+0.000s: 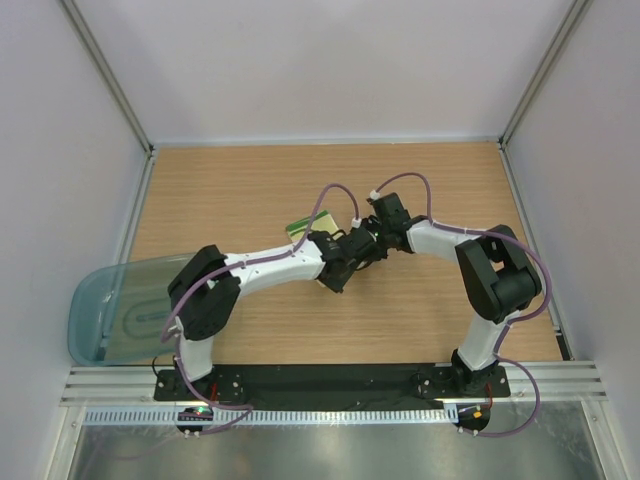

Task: Roll the towels
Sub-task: Roll the towel

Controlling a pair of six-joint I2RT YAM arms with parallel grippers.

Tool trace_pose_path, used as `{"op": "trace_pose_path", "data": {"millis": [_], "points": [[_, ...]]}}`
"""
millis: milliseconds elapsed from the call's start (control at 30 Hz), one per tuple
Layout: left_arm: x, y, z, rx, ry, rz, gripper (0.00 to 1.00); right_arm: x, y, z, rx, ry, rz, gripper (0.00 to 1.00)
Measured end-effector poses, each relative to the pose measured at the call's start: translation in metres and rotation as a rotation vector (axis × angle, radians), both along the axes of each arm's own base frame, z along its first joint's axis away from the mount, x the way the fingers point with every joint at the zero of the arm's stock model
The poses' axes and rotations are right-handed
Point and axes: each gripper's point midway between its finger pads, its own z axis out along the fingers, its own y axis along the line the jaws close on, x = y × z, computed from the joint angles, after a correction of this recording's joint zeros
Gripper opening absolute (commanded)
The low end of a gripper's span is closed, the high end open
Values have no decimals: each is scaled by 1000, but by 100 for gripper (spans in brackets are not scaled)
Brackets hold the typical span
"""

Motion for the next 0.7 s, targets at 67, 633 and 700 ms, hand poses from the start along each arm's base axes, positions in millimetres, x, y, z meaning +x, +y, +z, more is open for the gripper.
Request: {"op": "trace_pose_path", "data": {"millis": [67, 633, 700], "points": [[1, 0, -9, 16, 7, -4, 28, 0, 0, 0, 0, 0, 0, 22], [10, -2, -17, 20, 5, -15, 27, 5, 3, -2, 0, 6, 2, 20], [9, -4, -13, 3, 6, -18, 27, 5, 3, -2, 0, 6, 3, 20]]}}
